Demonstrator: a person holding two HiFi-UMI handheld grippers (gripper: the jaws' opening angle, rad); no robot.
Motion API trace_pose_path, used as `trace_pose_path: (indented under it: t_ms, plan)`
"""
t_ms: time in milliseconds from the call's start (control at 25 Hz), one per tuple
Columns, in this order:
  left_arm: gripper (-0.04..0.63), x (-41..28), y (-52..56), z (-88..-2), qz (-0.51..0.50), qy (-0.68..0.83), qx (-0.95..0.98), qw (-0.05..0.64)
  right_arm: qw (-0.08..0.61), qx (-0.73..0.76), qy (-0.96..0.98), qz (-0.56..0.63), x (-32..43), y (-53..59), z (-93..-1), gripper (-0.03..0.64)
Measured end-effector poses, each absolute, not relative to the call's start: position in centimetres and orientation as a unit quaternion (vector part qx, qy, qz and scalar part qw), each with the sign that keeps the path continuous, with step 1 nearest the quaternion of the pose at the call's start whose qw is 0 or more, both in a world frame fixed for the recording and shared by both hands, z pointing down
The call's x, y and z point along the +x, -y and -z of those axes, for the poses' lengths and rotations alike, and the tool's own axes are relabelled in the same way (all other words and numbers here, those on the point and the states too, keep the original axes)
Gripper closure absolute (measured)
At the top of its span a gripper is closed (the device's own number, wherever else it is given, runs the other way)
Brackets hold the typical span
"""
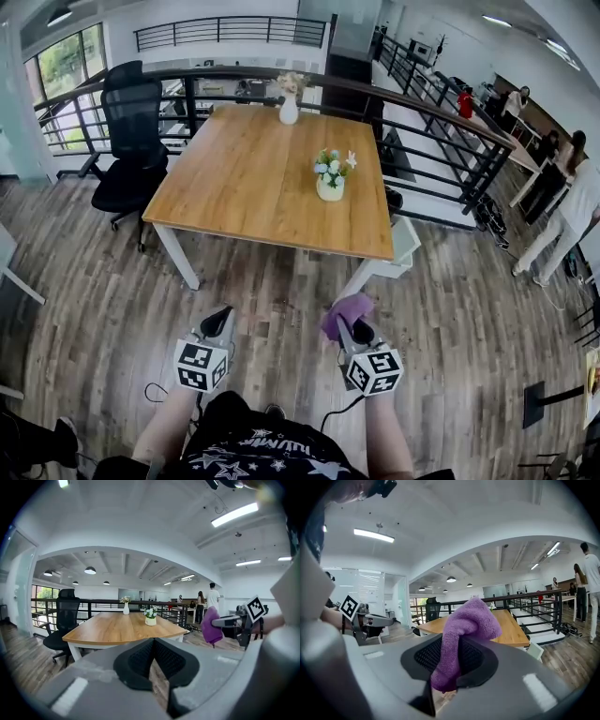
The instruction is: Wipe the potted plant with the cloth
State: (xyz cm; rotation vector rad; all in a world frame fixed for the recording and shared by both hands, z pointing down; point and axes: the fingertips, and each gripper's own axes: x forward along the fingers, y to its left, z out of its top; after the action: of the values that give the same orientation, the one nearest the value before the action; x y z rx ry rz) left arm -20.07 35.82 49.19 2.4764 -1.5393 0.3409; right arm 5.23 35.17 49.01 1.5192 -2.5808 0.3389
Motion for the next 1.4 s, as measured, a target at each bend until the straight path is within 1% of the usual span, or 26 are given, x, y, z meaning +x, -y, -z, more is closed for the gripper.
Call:
trace_pose_path:
  t_ms: [280,400,560,720,840,1120,1400]
  plan:
    - [0.594,-19.2,-34.2,-50.5,-0.128,0.514,0.84,0.115,0.071,0.509,0.849,-0.127,5.8,-32.5,-50.4,0.531]
    - [0.594,-19.2,-32.4,-51.8,-0.131,0.507,0.841,0.132,0.081,0.514,0.843,-0.134,5.8,-31.4,-51.3,0.531]
    - [0.594,-19.4,-28.3,-53.2,-0.128,0.492,0.848,0.148,0.107,0.521,0.836,-0.133,5.8,-28.8,-52.4,0.529]
    - [0.594,-19.0,-22.9,-53.4,-0.129,0.476,0.857,0.151,0.103,0.551,0.815,-0.147,7.0,-23.9,-52.7,0.529]
    - [0.594,-19.0,-19.4,-53.2,-0.128,0.463,0.864,0.149,0.097,0.559,0.811,-0.144,6.3,-20.3,-51.8,0.529]
    - [0.594,-21.1,-12.1,-52.5,-0.123,0.445,0.874,0.153,0.099,0.567,0.807,-0.132,3.7,-13.4,-50.2,0.529]
    - [0.594,-24.6,-6.0,-52.3,-0.12,0.436,0.878,0.158,0.096,0.597,0.785,-0.134,1.9,-7.6,-49.3,0.529]
